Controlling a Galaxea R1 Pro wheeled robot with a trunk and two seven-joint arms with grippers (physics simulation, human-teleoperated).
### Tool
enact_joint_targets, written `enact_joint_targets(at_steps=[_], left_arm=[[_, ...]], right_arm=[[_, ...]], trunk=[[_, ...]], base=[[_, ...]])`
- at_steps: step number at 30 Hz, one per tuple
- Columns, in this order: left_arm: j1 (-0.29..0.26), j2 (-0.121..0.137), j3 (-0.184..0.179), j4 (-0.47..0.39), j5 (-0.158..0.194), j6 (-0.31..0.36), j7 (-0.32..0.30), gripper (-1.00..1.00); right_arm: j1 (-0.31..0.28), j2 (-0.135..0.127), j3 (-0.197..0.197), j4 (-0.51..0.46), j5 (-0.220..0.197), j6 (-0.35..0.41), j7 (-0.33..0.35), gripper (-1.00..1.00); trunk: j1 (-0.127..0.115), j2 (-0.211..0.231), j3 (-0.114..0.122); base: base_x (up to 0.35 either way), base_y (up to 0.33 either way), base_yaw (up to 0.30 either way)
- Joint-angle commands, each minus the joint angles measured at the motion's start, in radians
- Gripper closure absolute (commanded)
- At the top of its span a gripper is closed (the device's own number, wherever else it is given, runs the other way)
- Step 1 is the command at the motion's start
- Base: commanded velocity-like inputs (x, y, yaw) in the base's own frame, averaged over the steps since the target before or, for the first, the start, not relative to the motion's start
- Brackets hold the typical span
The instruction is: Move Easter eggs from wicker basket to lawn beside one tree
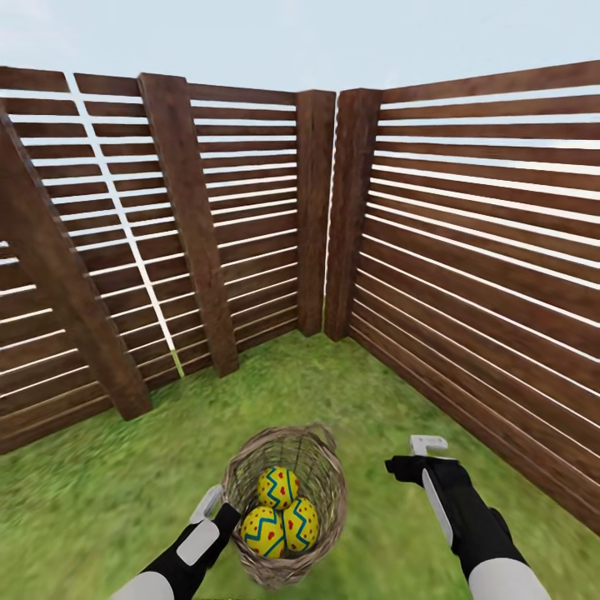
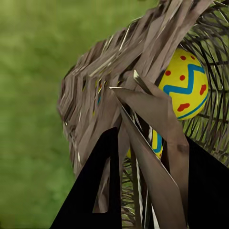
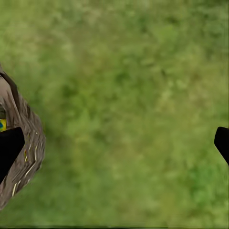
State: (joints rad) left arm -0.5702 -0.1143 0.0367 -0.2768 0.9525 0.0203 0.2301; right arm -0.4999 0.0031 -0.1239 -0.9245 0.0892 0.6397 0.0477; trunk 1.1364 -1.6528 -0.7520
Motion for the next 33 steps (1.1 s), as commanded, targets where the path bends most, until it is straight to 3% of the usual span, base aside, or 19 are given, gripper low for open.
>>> enact_joint_targets(at_steps=[1, 5, 15, 21, 22, 23, 24, 25, 27, 33], left_arm=[[0.000, -0.001, 0.004, -0.002, 0.002, 0.003, 0.006, 1.00], [0.000, -0.001, 0.005, -0.002, 0.002, 0.003, 0.006, 1.00], [0.000, -0.001, 0.006, 0.000, 0.003, 0.004, 0.006, 1.00], [0.000, 0.015, 0.008, 0.004, 0.005, 0.004, 0.006, 1.00], [0.000, 0.021, 0.008, 0.004, 0.005, 0.004, 0.006, 1.00], [0.000, 0.025, 0.008, 0.004, 0.005, 0.004, 0.006, 1.00], [0.000, 0.027, 0.008, 0.004, 0.005, 0.004, 0.006, 1.00], [0.000, 0.027, 0.008, 0.004, 0.005, 0.004, 0.005, 1.00], [0.001, 0.033, 0.014, 0.002, 0.005, 0.004, 0.004, 1.00], [0.007, 0.068, 0.029, -0.002, 0.008, 0.003, -0.014, 1.00]], right_arm=[[0.000, -0.001, -0.002, 0.010, 0.009, 0.004, 0.005, -1.00], [0.000, -0.002, 0.000, 0.055, 0.010, 0.000, 0.006, -1.00], [0.000, -0.003, 0.000, 0.063, 0.012, -0.001, 0.005, -1.00], [0.000, -0.004, -0.002, 0.143, 0.011, -0.069, 0.004, -1.00], [0.000, -0.004, -0.002, 0.211, 0.012, -0.119, 0.004, -1.00], [0.000, -0.004, -0.002, 0.314, 0.014, -0.233, 0.002, -1.00], [0.000, -0.006, -0.001, 0.504, 0.016, -0.484, 0.002, -1.00], [0.000, -0.008, -0.002, 0.562, 0.014, -0.573, 0.002, -1.00], [0.006, -0.014, -0.003, 0.591, 0.018, -0.605, -0.004, -1.00], [0.039, -0.032, 0.004, 0.625, 0.032, -0.598, 0.004, -1.00]], trunk=[[-0.004, 0.007, 0.002], [-0.019, 0.035, 0.015], [-0.058, 0.105, 0.046], [-0.081, 0.147, 0.065], [-0.085, 0.154, 0.068], [-0.088, 0.161, 0.071], [-0.092, 0.168, 0.074], [-0.096, 0.175, 0.078], [-0.100, 0.182, 0.081], [-0.100, 0.182, 0.081]], base=[[0.000, 0.000, 0.293], [0.000, 0.000, 0.293], [0.000, 0.000, 0.275], [0.000, 0.000, 0.254], [0.000, 0.000, 0.293], [0.000, 0.000, 0.294], [0.000, 0.000, 0.123], [0.000, 0.000, 0.040], [0.000, 0.000, 0.008], [0.000, 0.000, 0.000]])
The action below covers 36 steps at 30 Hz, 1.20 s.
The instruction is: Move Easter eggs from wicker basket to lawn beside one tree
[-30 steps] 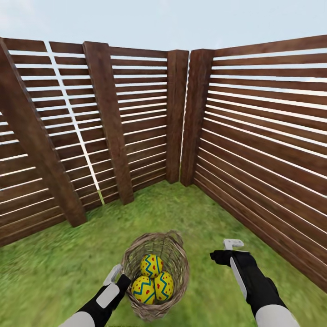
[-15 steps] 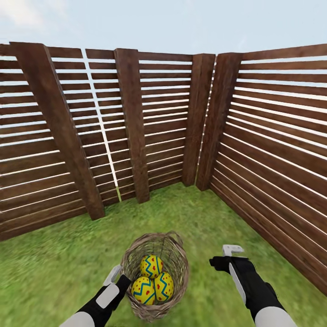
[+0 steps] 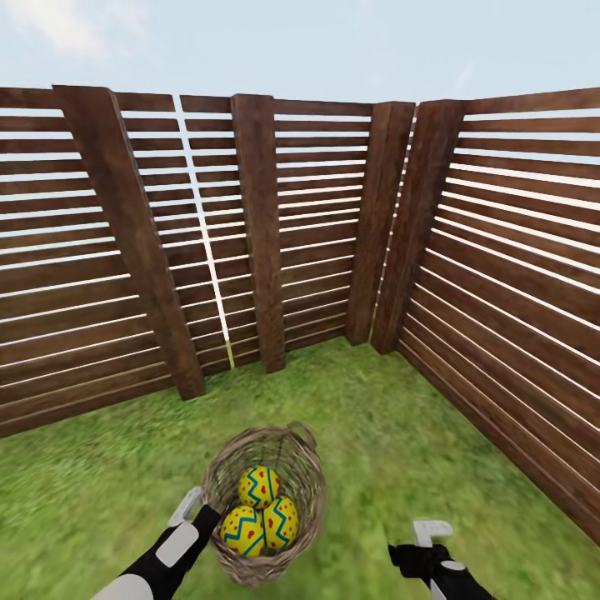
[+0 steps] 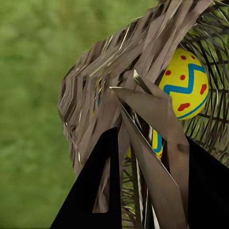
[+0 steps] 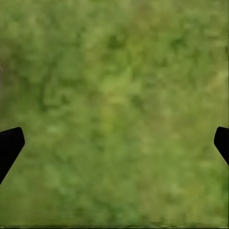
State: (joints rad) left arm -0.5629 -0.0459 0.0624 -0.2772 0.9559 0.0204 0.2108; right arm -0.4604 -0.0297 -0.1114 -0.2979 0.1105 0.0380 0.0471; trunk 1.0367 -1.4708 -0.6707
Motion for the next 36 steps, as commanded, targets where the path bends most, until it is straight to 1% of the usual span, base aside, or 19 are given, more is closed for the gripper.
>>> enact_joint_targets(at_steps=[1, 4, 5, 13, 24, 28, 30, 36], left_arm=[[0.000, 0.005, 0.003, -0.002, 0.004, 0.003, 0.000, 1.00], [0.000, 0.019, 0.004, -0.002, 0.004, 0.003, -0.001, 1.00], [0.000, 0.020, 0.004, -0.002, 0.004, 0.003, -0.001, 1.00], [0.001, 0.020, 0.004, -0.002, 0.004, 0.003, -0.001, 1.00], [0.000, 0.020, 0.004, -0.002, 0.004, 0.003, -0.001, 1.00], [0.001, 0.020, 0.005, -0.002, 0.004, 0.003, -0.001, 1.00], [0.001, 0.020, 0.006, -0.002, 0.005, 0.004, -0.001, 1.00], [0.000, 0.020, 0.012, -0.002, 0.004, 0.004, -0.001, 1.00]], right_arm=[[0.006, 0.001, -0.008, 0.004, 0.011, 0.004, 0.005, -1.00], [0.008, 0.001, -0.008, 0.021, 0.011, 0.003, 0.005, -1.00], [0.008, 0.002, -0.008, 0.141, 0.011, 0.003, 0.005, -1.00], [0.008, 0.005, -0.008, 0.141, 0.011, 0.002, 0.005, -1.00], [0.008, 0.005, -0.008, 0.141, 0.011, 0.002, 0.003, -1.00], [0.008, 0.001, -0.008, 0.141, 0.011, 0.002, 0.004, -1.00], [0.008, 0.001, -0.008, 0.141, 0.011, 0.002, 0.003, -1.00], [0.008, 0.005, -0.008, 0.141, 0.011, 0.002, 0.003, -1.00]], trunk=[[0.000, 0.000, -0.001], [0.000, 0.000, -0.001], [0.000, 0.000, -0.001], [0.000, 0.000, -0.004], [0.000, 0.000, -0.017], [0.000, 0.000, -0.018], [-0.008, 0.014, -0.012], [-0.031, 0.056, 0.007]], base=[[0.162, 0.000, 0.000], [0.318, 0.000, 0.000], [0.336, 0.000, 0.000], [0.308, 0.000, 0.035], [0.006, 0.000, 0.184], [0.000, 0.000, 0.020], [0.000, 0.000, 0.000], [0.000, 0.000, 0.284]])
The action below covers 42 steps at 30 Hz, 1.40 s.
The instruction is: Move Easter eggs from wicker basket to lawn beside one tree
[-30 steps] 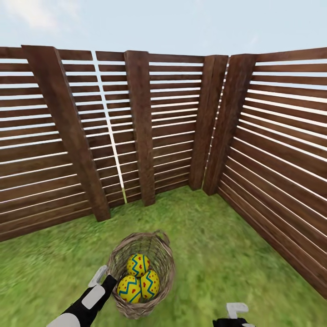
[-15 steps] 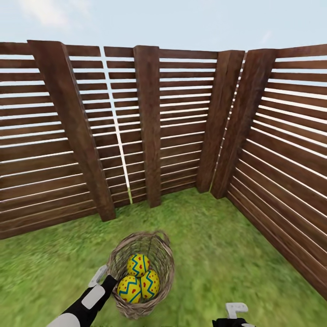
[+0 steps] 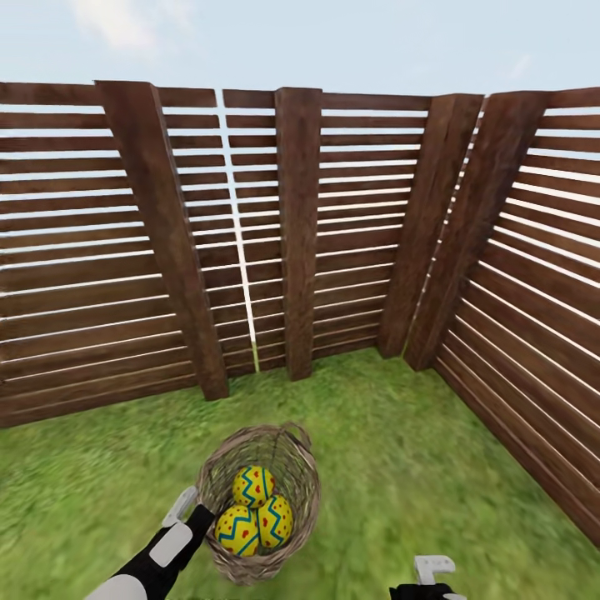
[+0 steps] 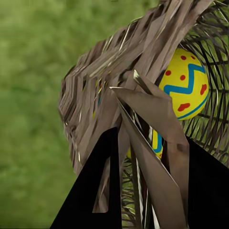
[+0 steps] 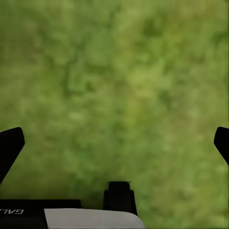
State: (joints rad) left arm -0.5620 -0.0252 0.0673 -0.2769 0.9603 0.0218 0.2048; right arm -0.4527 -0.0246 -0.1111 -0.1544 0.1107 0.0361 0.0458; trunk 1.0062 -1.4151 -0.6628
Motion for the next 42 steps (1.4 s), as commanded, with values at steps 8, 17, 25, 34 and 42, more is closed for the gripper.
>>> enact_joint_targets(at_steps=[8, 17, 25, 34, 42], left_arm=[[0.000, -0.001, 0.008, -0.002, 0.000, 0.003, 0.005, 1.00], [0.000, -0.001, 0.008, -0.002, 0.000, 0.003, 0.005, 1.00], [0.000, -0.001, 0.008, -0.002, 0.002, 0.001, 0.005, 1.00], [0.000, -0.002, 0.007, -0.002, 0.001, 0.001, 0.005, 1.00], [0.000, -0.001, 0.006, -0.002, 0.001, 0.001, 0.005, 1.00]], right_arm=[[0.000, 0.000, -0.009, -0.002, 0.011, 0.004, 0.005, -1.00], [0.000, 0.000, -0.009, -0.002, 0.011, 0.004, 0.005, -1.00], [0.000, 0.000, -0.009, -0.002, 0.011, 0.004, 0.005, -1.00], [0.000, 0.000, -0.009, -0.002, 0.011, 0.004, 0.005, -1.00], [0.000, 0.002, -0.009, -0.001, 0.011, 0.004, 0.003, -1.00]], trunk=[[-0.031, 0.056, 0.024], [-0.065, 0.119, 0.053], [-0.073, 0.133, 0.059], [-0.073, 0.133, 0.059], [-0.073, 0.133, 0.059]], base=[[0.000, 0.000, 0.292], [0.000, 0.000, 0.292], [0.000, 0.000, 0.292], [0.000, -0.019, 0.292], [0.000, -0.196, 0.293]])
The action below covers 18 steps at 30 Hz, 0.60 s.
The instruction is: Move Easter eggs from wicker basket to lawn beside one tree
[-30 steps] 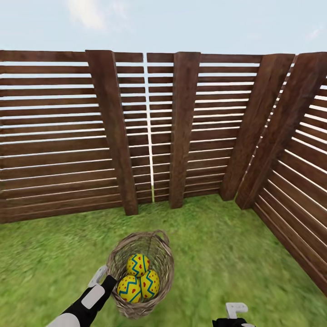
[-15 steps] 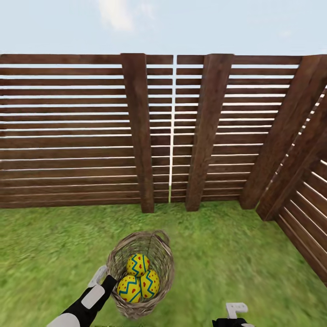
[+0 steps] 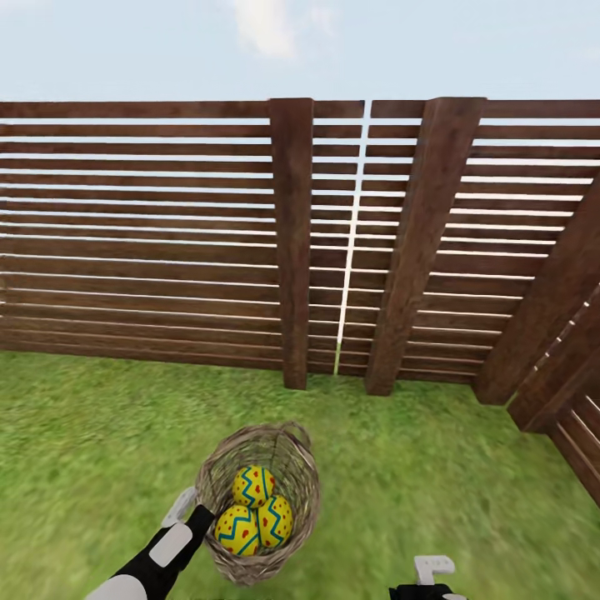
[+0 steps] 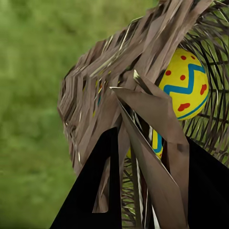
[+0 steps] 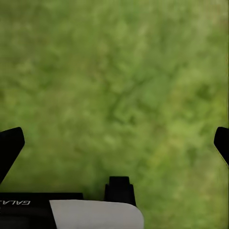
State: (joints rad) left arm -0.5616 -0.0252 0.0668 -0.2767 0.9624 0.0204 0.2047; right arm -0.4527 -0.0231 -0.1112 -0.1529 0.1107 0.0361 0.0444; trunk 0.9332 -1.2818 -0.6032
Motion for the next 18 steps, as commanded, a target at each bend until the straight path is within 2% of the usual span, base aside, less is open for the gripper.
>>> enact_joint_targets(at_steps=[1, 7, 11, 18], left_arm=[[-0.001, -0.001, 0.007, -0.002, -0.001, 0.003, 0.005, 1.00], [-0.001, -0.001, 0.007, -0.002, -0.001, 0.003, 0.005, 1.00], [-0.001, -0.001, 0.052, -0.002, -0.001, 0.003, 0.004, 1.00], [-0.001, -0.002, 0.056, -0.002, -0.001, 0.004, -0.032, 1.00]], right_arm=[[0.000, 0.000, -0.008, -0.002, 0.010, 0.004, 0.005, -1.00], [0.000, 0.000, -0.008, -0.002, 0.010, 0.004, 0.005, -1.00], [0.000, 0.001, -0.008, -0.003, 0.011, 0.004, 0.003, -1.00], [0.000, 0.002, -0.008, 0.006, 0.010, 0.004, 0.003, -1.00]], trunk=[[0.000, 0.000, -0.001], [0.000, 0.000, -0.001], [0.000, 0.000, -0.001], [0.000, 0.000, -0.001]], base=[[0.000, -0.002, 0.293], [0.000, -0.144, 0.293], [0.000, -0.008, 0.293], [0.000, 0.000, 0.293]])
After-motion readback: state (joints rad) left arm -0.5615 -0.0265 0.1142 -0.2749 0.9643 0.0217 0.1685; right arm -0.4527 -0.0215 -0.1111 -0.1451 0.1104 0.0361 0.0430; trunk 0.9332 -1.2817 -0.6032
